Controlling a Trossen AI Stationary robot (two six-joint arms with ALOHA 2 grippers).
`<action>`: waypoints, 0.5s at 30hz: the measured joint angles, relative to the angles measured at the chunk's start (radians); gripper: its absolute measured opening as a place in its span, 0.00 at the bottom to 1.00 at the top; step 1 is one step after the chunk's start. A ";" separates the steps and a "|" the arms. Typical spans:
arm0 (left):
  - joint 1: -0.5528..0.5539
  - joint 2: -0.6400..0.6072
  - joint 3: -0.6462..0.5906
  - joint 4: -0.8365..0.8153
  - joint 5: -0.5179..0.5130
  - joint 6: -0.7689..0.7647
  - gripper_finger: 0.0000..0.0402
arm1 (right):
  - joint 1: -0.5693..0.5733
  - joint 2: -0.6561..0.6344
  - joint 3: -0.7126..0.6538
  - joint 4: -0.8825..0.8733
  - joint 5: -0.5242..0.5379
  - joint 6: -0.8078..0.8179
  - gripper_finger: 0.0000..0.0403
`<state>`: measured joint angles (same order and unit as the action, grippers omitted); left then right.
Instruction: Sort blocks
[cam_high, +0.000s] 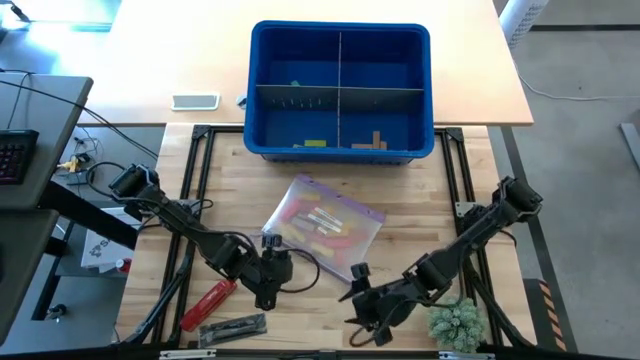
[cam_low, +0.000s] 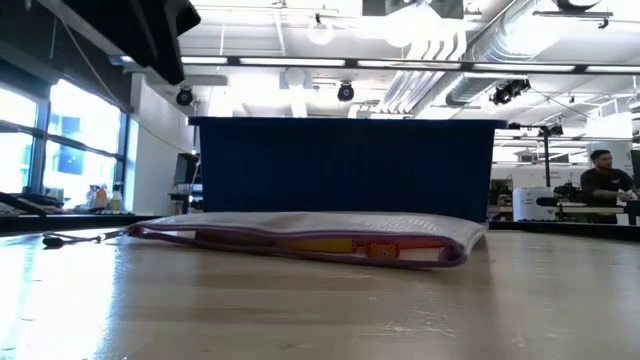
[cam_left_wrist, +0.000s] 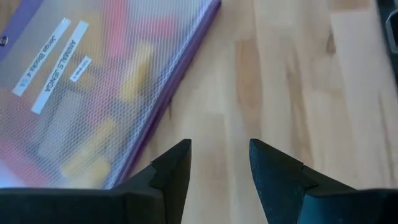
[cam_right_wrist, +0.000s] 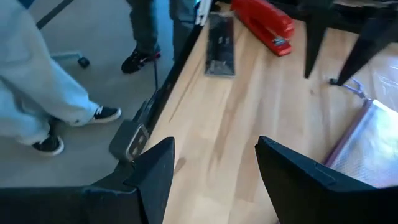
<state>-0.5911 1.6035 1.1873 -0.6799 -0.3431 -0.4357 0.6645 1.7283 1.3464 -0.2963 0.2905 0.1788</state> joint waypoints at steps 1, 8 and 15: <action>0.000 0.000 0.000 0.012 0.000 -0.001 0.35 | 0.007 0.000 0.000 -0.005 0.000 -0.006 0.53; 0.002 0.000 0.000 0.073 0.000 0.000 0.35 | 0.043 0.022 0.000 -0.036 0.001 -0.029 0.53; 0.002 0.000 0.000 0.081 -0.003 -0.008 0.35 | 0.043 0.074 0.000 -0.037 0.013 0.008 0.53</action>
<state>-0.5888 1.6035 1.1873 -0.5989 -0.3458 -0.4435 0.7072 1.8019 1.3464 -0.3332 0.3033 0.1868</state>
